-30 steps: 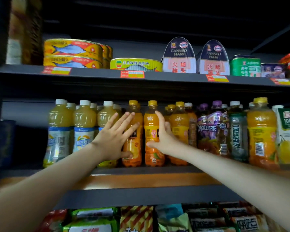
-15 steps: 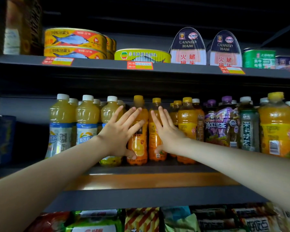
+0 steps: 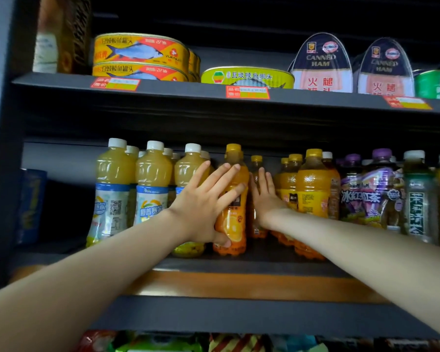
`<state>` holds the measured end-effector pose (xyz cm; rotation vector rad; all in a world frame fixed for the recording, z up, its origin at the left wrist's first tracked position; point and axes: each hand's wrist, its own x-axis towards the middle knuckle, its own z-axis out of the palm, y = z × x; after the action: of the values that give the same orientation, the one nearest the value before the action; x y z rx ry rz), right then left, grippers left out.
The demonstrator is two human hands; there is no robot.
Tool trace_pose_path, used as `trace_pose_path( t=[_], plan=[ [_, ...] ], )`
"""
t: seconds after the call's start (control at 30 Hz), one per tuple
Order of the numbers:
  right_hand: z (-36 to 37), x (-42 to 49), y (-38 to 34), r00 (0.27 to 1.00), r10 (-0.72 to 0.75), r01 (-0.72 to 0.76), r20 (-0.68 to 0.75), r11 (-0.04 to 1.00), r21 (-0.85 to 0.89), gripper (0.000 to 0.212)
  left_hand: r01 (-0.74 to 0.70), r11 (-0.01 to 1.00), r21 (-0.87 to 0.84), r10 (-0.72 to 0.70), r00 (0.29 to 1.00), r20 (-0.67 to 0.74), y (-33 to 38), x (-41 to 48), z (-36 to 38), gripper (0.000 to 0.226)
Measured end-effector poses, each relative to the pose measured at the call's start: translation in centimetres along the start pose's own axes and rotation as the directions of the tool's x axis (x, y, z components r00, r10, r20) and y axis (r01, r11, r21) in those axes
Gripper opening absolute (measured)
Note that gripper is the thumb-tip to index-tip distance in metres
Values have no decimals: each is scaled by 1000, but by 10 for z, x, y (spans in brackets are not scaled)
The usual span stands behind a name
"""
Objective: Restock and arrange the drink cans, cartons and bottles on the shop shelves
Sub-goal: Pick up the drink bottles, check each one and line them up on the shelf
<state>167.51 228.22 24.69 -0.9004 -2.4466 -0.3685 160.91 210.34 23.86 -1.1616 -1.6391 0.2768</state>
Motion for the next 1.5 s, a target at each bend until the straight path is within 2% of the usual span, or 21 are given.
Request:
trace_pose_path(
  t=[0.2,0.33,0.4,0.53,0.63,0.67,0.77,0.83,0.9,0.97,1.17,1.27,1.37,1.5],
  plan=[
    [-15,-10,5,997,-69,66,-39,994,-86,118,3,1000,-29,-4,999,-38,0,2,-2,112],
    [-51,-41,21,982,-147,141,-121,988,-55,102,33,992,-125,-49,991,-124,8,4,-10,94],
    [-70,-66,36,958,-180,183,-224,983,-6,90,43,989,-142,-64,988,-142,14,11,-14,82],
    [-90,-118,84,860,-57,128,-508,986,107,63,70,966,-249,-111,981,-156,36,29,-35,70],
    [-84,-149,128,747,119,-17,-654,987,159,62,41,933,-356,-113,976,-184,59,41,-57,58],
    [-81,-156,143,732,190,-93,-654,979,180,67,20,920,-392,-104,976,-193,67,45,-62,57],
    [-67,-168,181,749,385,-340,-539,922,186,85,-17,868,-497,-78,982,-171,89,54,-71,55],
    [-61,-172,198,755,457,-430,-471,887,170,92,-23,850,-526,-79,982,-172,98,57,-75,54],
    [-59,-173,210,761,522,-455,-385,853,257,95,-24,851,-524,-72,984,-162,103,58,-78,52],
    [-59,-174,218,784,537,-420,-312,829,369,97,-20,849,-528,-71,986,-152,103,55,-78,51],
    [-65,-184,220,808,476,-225,-347,794,565,102,52,863,-502,-90,995,-51,72,36,-68,55],
    [-70,-187,201,859,391,-82,-329,741,667,107,117,902,-417,-139,990,-23,50,25,-57,60],
    [-71,-183,175,916,267,36,-298,687,726,108,158,944,-290,-172,985,-22,31,13,-45,74],
    [-68,-164,129,968,95,145,-234,550,823,108,185,968,-170,-191,981,-19,10,-1,-27,106]
  ],
)
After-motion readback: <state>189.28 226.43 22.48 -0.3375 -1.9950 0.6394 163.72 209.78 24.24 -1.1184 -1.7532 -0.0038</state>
